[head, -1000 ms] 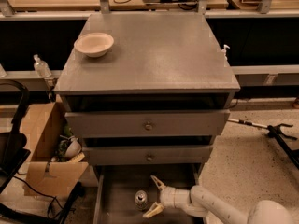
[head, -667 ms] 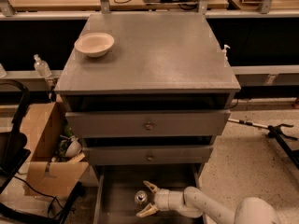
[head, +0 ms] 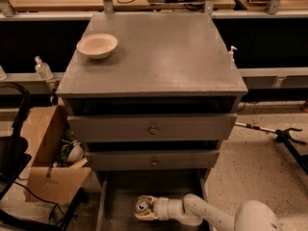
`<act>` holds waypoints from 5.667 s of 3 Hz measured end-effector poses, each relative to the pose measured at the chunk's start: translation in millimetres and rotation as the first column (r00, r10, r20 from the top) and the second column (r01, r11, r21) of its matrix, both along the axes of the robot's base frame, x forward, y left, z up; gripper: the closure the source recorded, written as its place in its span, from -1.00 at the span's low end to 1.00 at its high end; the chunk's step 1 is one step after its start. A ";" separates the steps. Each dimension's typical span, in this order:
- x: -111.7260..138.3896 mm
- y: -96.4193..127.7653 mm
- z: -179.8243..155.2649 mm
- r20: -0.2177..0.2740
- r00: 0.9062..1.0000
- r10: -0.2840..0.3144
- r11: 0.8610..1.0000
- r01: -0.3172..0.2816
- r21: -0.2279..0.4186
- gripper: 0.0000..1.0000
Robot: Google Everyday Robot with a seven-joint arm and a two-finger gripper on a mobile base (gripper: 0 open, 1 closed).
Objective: Pick 7up can from bottom drawer and place on counter
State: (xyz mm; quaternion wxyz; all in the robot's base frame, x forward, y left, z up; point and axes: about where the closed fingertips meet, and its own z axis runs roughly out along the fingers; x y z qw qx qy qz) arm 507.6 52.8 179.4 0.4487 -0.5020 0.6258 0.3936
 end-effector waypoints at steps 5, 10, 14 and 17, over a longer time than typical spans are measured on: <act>45.9 -180.1 461.8 -0.055 0.991 -0.124 0.981 0.130 0.145 1.00; 56.8 -208.6 702.9 0.130 0.962 -0.238 0.971 0.236 0.031 1.00; 239.1 -225.9 815.1 0.214 0.921 -0.326 0.945 0.318 0.073 1.00; 290.3 -285.5 738.1 0.096 0.896 -0.434 0.887 0.406 0.219 1.00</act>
Offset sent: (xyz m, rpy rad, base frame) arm -0.0003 -0.1531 0.3704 0.1518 0.0656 -0.0015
